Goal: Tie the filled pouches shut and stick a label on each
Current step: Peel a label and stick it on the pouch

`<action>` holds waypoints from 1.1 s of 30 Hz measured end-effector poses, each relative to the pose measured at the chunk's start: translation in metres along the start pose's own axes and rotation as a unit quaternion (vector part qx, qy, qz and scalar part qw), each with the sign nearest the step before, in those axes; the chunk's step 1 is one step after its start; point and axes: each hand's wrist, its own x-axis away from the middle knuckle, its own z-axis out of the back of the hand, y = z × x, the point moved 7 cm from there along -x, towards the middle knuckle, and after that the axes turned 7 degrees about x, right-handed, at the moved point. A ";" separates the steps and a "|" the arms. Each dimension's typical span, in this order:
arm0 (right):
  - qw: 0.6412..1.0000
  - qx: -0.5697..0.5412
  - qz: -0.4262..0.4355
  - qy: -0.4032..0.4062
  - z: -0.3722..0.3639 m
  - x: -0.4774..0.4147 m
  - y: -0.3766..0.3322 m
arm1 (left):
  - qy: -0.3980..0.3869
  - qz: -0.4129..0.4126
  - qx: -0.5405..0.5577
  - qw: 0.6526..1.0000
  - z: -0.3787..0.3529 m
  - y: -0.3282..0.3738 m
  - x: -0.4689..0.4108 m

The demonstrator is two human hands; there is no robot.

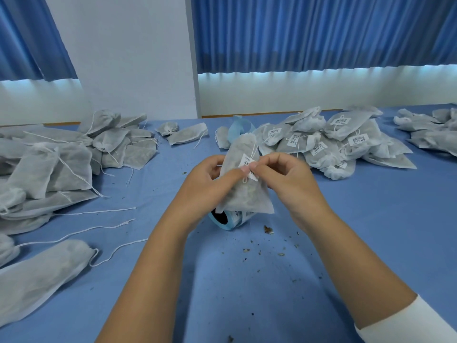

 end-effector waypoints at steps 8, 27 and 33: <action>0.999 -0.047 0.015 -0.001 -0.016 0.007 -0.004 | 0.117 -0.023 -0.004 0.993 0.009 0.006 0.001; 0.994 -0.044 -0.080 -0.062 -0.019 0.008 0.008 | 0.229 -0.014 -0.040 0.973 0.014 -0.007 -0.003; 0.985 0.018 -0.030 -0.171 -0.029 0.016 -0.007 | 0.256 -0.003 -0.042 0.966 0.027 -0.012 -0.005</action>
